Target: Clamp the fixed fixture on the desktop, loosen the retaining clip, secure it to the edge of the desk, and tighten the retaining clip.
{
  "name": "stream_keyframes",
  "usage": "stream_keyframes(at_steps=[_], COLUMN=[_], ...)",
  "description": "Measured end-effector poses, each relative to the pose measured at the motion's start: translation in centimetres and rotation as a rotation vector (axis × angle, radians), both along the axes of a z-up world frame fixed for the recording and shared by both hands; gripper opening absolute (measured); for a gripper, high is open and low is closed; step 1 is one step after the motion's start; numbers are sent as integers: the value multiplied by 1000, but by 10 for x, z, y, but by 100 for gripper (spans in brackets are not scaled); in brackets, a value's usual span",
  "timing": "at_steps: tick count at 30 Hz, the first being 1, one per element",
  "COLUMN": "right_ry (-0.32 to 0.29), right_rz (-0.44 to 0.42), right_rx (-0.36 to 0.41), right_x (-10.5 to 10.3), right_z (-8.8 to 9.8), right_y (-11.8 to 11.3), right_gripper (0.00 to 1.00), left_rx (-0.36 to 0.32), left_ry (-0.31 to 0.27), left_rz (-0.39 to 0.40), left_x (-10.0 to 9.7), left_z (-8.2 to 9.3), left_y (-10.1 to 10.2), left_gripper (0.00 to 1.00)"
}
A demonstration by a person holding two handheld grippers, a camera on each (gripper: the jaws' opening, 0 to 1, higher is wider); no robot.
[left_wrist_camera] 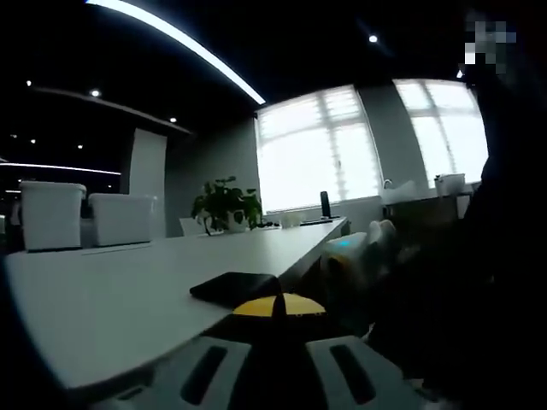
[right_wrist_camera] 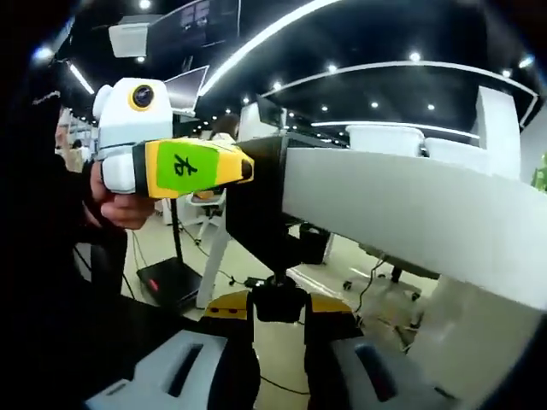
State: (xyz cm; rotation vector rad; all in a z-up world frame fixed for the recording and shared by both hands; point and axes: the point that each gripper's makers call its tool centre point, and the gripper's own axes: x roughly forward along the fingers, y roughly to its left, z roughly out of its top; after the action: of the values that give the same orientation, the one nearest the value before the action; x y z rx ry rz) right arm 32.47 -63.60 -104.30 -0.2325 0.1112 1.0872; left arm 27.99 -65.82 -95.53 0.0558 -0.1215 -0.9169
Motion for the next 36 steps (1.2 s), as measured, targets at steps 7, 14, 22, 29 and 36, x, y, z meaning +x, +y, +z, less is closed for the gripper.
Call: stream_keyframes(at_steps=[7, 14, 22, 29, 36], right_ry=[32, 7, 90, 120, 58], right_rz=[38, -9, -237, -437, -580], right_rx=[45, 7, -12, -19, -63], right_x=[-4, -6, -5, -10, -23], right_z=[0, 1, -9, -9, -4], right_y=[6, 2, -30, -57, -68], right_gripper=[19, 21, 27, 31, 33], left_rx=[14, 14, 7, 8, 1], left_ry=[16, 35, 43, 20, 21], left_rz=[-11, -15, -29, -37, -38], left_x=[0, 1, 0, 1, 2], left_z=[-2, -2, -1, 9, 12], left_y=[-3, -5, -6, -19, -23], left_gripper=[1, 1, 1, 1, 1])
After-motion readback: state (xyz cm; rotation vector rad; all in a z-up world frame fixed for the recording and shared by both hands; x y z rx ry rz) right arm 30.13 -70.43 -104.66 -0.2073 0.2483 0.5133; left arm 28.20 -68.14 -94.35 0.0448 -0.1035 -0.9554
